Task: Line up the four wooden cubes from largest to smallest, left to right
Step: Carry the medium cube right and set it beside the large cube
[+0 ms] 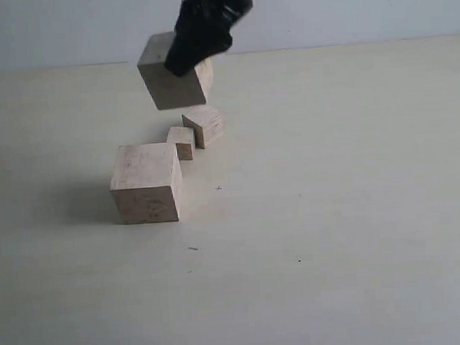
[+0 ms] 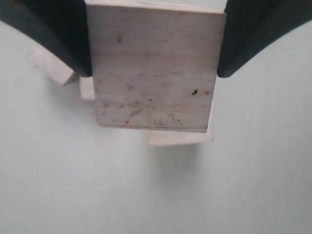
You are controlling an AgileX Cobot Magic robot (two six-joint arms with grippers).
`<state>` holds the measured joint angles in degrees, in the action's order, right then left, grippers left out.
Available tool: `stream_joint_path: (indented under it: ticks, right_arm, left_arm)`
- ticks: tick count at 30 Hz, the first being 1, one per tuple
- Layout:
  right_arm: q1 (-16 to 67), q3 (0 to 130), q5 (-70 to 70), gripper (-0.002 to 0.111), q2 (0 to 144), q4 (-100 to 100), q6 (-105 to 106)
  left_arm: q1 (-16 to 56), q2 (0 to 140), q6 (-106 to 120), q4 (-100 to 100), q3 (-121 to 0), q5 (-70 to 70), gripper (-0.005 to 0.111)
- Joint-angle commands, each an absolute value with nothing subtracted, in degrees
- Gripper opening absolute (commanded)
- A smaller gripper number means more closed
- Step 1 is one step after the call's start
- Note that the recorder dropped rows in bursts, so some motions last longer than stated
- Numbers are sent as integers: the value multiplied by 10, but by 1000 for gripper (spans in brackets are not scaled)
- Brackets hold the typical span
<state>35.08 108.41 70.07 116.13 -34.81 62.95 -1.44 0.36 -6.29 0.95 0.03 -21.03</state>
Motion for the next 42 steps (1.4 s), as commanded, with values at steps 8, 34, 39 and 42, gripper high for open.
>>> stream_joint_path:
  ticks: [8, 34, 39, 42]
  right_arm:
    - [327, 887, 624, 0, 1158, -362, 820]
    - [327, 850, 560, 0, 1233, -454, 949]
    - [327, 850, 557, 18, 1253, -480, 950]
    - [327, 850, 558, 40, 1253, -480, 956]
  left_arm:
    - [-11, 0, -63, 8, 0, -206, 0]
    - [-11, 0, -63, 8, 0, -206, 0]
    - [-11, 0, -63, 8, 0, -206, 0]
    - [-11, 0, -63, 8, 0, -206, 0]
